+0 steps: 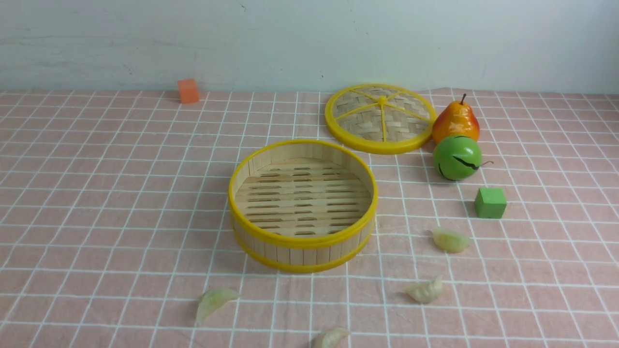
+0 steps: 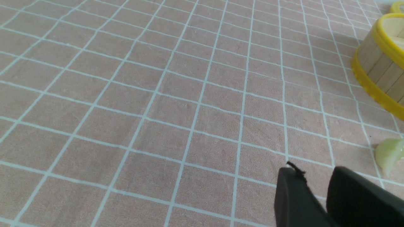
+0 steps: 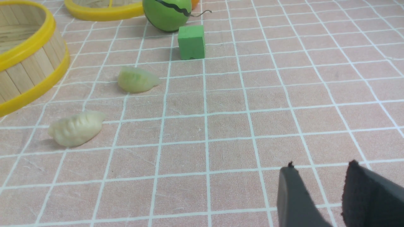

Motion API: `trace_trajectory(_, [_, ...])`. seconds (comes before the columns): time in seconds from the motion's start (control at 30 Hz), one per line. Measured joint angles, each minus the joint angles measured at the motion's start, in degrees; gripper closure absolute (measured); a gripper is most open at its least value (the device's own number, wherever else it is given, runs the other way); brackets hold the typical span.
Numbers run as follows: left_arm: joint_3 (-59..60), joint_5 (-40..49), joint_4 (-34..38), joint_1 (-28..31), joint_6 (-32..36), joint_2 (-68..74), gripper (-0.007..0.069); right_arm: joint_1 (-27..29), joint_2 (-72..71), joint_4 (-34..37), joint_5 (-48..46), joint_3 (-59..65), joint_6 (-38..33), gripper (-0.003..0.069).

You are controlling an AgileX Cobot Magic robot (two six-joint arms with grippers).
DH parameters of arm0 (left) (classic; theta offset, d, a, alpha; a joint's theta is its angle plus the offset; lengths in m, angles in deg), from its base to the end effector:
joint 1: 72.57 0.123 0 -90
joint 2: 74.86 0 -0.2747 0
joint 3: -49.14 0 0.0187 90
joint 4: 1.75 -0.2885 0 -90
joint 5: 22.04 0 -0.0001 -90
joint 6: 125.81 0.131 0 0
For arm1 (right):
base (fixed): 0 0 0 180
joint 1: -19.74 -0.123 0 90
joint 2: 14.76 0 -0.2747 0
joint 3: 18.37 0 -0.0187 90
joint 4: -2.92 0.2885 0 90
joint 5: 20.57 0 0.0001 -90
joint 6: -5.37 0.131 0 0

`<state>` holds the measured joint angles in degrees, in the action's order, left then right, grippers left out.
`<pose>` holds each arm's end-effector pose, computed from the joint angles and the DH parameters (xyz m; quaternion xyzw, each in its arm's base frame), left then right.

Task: Put the dumplings into the steamer on the table with the pink tablecloth.
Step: 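Reach for and grasp a dumpling on the table with the left gripper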

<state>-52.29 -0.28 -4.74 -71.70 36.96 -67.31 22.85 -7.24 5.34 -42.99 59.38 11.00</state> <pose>0.1388 0.0046 0.1570 -0.1134 0.8003 -0.0619 0.5856 0.1383 -0.0054 0.1615 0.0725 0.8041 0.0310 0.5893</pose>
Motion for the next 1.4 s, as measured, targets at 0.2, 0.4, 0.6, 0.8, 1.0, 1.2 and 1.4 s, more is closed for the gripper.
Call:
trace_trajectory(0.2, [0.00, 0.05, 0.00, 0.00, 0.00, 0.00, 0.0460, 0.00, 0.00, 0.00, 0.00, 0.00, 0.00, 0.0420])
trace_trajectory(0.4, [0.00, 0.05, 0.00, 0.00, 0.00, 0.00, 0.0460, 0.00, 0.00, -1.55, 0.00, 0.00, 0.00, 0.0420])
trace_trajectory(0.6, [0.00, 0.05, 0.00, 0.00, 0.00, 0.00, 0.0452, 0.00, 0.00, -1.50, 0.00, 0.00, 0.00, 0.0420])
trace_trajectory(0.8, [0.00, 0.05, 0.00, 0.00, 0.00, 0.00, 0.0450, 0.00, 0.00, -1.55, 0.05, 0.00, 0.00, 0.0420])
trace_trajectory(1.0, [0.00, -0.71, 0.00, 0.00, 0.04, 0.00, 0.0442, 0.00, 0.00, -1.55, 0.05, 0.00, 0.00, 0.0420])
trace_trajectory(1.2, [0.00, -8.76, 20.08, 0.00, -13.31, 0.00, 0.0442, 0.00, 0.00, 0.30, 0.12, 0.00, 0.07, 0.0419])
trace_trajectory(1.4, [0.00, -16.11, 51.16, 0.00, -32.43, 0.00, 0.0441, 0.00, 0.00, 24.57, -0.23, 0.25, 11.93, 0.0419])
